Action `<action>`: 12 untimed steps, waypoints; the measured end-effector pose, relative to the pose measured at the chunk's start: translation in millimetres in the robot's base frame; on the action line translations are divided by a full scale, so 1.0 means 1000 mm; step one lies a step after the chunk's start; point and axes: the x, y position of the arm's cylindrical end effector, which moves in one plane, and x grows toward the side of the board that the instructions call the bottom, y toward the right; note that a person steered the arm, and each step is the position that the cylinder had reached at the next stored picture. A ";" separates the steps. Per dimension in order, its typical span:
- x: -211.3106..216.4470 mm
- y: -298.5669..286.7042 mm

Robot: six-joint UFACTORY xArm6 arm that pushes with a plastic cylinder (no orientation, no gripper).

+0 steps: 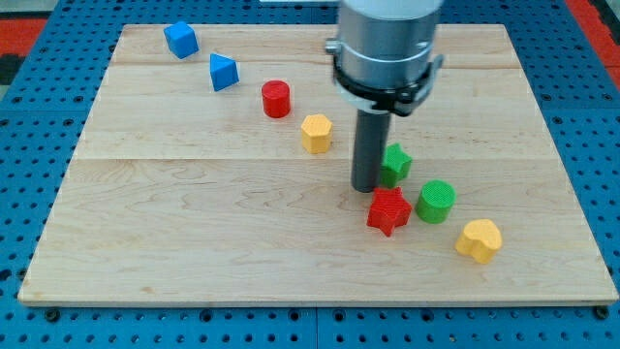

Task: Push the red star towards the bottom right to the board

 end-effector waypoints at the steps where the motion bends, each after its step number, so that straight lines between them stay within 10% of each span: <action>1: 0.026 0.003; 4: 0.089 0.027; 12: 0.051 -0.003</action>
